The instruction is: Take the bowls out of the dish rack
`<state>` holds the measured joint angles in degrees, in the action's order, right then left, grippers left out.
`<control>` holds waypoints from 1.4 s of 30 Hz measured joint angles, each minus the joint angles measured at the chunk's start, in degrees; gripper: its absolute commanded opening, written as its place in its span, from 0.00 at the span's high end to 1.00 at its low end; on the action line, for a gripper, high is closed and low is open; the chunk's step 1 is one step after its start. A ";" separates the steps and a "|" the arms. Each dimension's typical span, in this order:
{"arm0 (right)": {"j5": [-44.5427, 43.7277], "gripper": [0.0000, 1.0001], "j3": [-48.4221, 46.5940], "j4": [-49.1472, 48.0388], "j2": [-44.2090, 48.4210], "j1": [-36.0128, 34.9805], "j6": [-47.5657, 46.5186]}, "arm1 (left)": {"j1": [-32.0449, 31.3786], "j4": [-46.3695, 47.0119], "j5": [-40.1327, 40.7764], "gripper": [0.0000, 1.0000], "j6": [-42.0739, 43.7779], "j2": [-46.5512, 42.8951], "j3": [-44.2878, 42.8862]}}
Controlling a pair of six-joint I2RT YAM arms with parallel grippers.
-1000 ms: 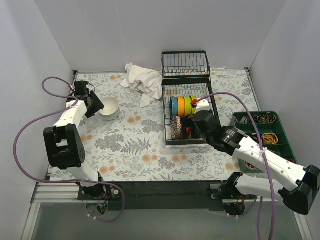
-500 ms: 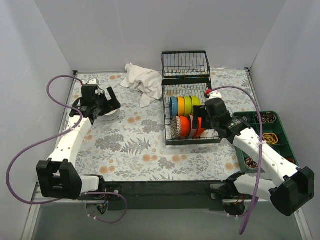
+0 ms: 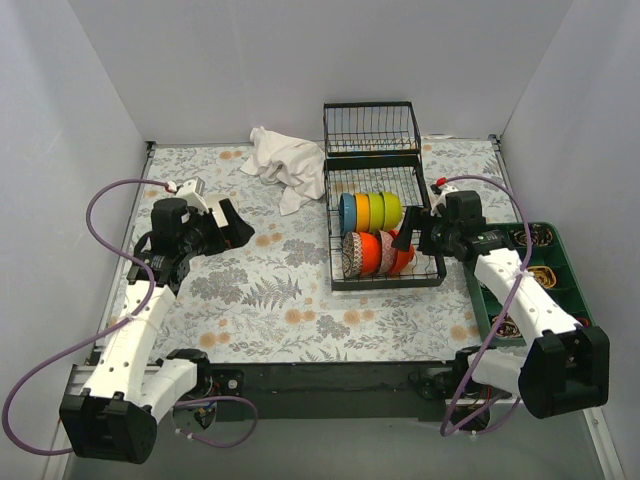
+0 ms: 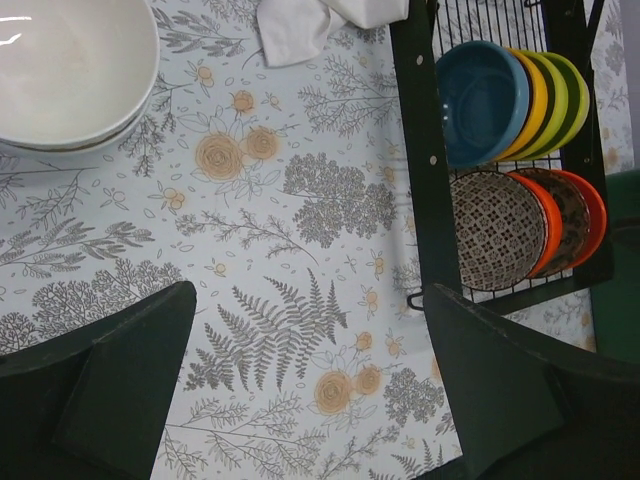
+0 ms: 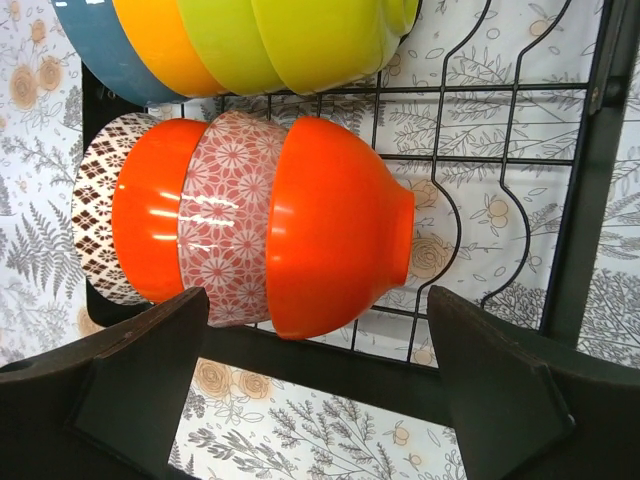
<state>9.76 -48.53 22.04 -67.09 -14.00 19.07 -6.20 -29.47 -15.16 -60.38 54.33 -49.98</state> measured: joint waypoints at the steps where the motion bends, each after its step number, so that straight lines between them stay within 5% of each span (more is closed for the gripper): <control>1: 1.36 0.01 0.33 -0.52 -0.57 0.76 -0.11 | 0.00 0.00 -0.52 0.02 0.00 -0.35 0.44; 16: 17.49 0.01 4.85 -6.58 -5.75 9.94 -4.81 | -0.24 -0.42 -4.46 0.02 -0.92 0.07 1.62; 28: 24.52 0.05 6.05 -9.20 -9.81 10.62 -7.96 | -0.42 0.00 -6.73 0.02 -1.84 2.60 1.62; 39: 27.08 0.28 6.05 -10.27 -10.25 10.67 -9.03 | -0.70 2.10 -10.23 0.02 -4.74 3.34 1.62; 42: 26.97 0.43 6.05 -10.25 -10.05 10.71 -8.74 | -1.33 3.08 -11.41 0.02 -5.95 3.39 1.62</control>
<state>36.73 -42.48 11.79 -77.14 -3.29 10.33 -7.53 -26.39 -26.57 -66.32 57.71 -48.36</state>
